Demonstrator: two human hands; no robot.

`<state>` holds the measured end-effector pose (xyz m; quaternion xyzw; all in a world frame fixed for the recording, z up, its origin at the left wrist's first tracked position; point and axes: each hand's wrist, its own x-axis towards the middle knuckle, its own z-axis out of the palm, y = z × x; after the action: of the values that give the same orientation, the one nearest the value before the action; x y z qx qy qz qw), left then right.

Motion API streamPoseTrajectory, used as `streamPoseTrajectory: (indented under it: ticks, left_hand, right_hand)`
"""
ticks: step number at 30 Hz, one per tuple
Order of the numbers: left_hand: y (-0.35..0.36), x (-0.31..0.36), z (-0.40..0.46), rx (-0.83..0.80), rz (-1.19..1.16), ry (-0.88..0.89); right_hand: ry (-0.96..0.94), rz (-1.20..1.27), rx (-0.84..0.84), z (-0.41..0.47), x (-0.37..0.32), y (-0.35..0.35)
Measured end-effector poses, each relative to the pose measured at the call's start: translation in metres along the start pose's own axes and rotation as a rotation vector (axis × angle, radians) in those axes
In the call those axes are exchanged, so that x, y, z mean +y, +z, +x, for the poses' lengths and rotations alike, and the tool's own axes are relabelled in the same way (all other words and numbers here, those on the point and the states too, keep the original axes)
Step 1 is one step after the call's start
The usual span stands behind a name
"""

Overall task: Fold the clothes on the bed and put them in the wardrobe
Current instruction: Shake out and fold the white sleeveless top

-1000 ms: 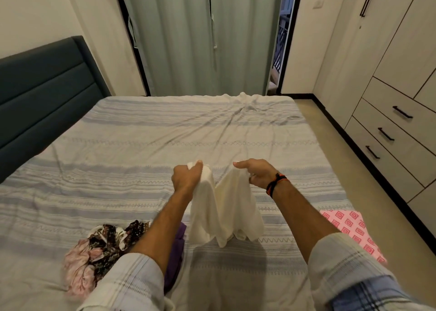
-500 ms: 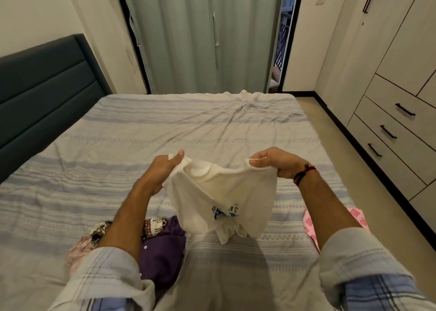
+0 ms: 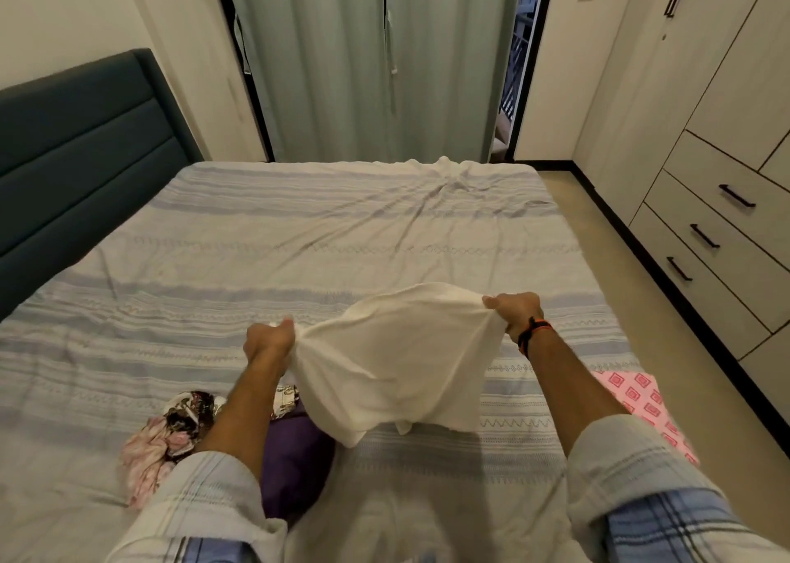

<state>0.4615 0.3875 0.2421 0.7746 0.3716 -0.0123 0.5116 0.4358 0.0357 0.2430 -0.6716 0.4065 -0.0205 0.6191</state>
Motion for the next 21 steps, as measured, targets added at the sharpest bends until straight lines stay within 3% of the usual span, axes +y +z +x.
streamPoseTrajectory:
  ticks: [7,12,21]
  left_hand:
    - [0.032,0.009,-0.017,-0.335,-0.037,0.236]
    - [0.054,0.018,-0.045,-0.453,-0.063,0.306]
    - [0.073,0.029,-0.071,-0.517,-0.098,0.338]
  right_hand:
    - [-0.032,0.059,-0.389,-0.034,-0.005,0.024]
    - [-0.097,-0.020,-0.427,-0.045,-0.006,0.042]
    - [-0.253,-0.041,-0.497,-0.059,-0.012,0.064]
